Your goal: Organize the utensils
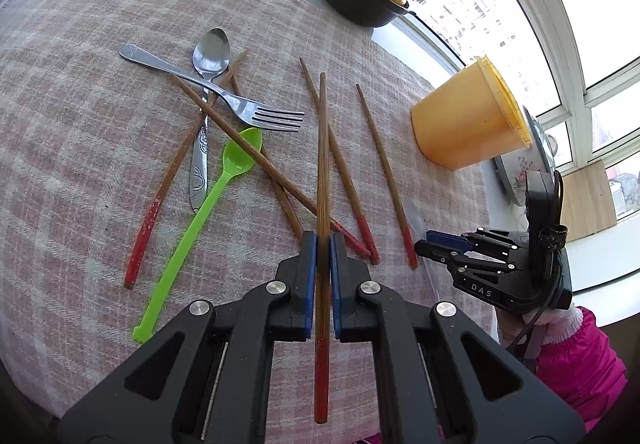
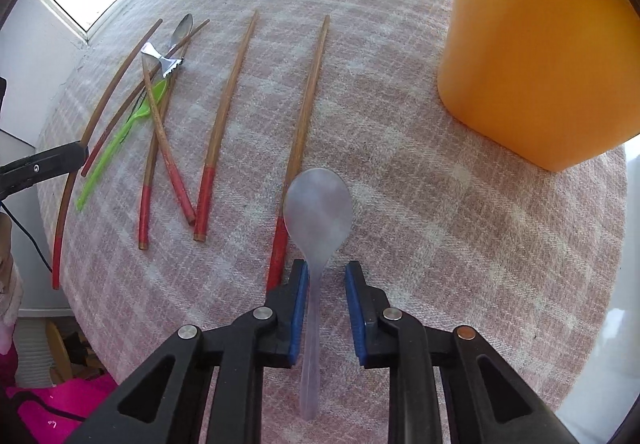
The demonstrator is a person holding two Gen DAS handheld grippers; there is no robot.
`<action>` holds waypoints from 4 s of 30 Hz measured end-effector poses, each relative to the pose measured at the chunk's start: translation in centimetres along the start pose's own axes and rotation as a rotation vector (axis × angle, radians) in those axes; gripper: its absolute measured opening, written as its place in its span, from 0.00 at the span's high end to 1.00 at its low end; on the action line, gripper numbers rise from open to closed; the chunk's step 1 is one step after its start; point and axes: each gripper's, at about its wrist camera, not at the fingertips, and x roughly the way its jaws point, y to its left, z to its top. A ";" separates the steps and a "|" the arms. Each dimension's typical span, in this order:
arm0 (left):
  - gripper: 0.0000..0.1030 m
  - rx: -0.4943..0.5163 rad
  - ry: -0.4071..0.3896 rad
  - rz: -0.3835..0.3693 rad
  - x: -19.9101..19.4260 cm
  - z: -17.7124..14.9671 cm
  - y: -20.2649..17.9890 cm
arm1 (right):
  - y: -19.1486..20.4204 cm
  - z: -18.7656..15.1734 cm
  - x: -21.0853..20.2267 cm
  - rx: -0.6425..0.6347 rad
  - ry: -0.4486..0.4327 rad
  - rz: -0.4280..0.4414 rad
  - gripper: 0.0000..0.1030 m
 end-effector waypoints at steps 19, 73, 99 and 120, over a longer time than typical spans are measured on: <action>0.96 0.047 -0.050 -0.042 0.0 2.3 -2.9 | 0.0 0.7 -4.8 0.070 -0.131 0.001 0.98; 0.96 0.239 -0.303 -0.144 9.2 18.9 -23.2 | -15.2 13.8 -15.8 0.242 -0.436 -0.064 0.98; 0.96 0.320 -0.294 -0.053 7.4 16.3 -22.6 | -15.2 11.9 -15.6 0.253 -0.408 -0.115 0.73; 0.96 0.339 -0.294 0.001 2.5 11.8 -19.7 | -8.5 6.8 -18.8 0.157 -0.505 -0.260 0.32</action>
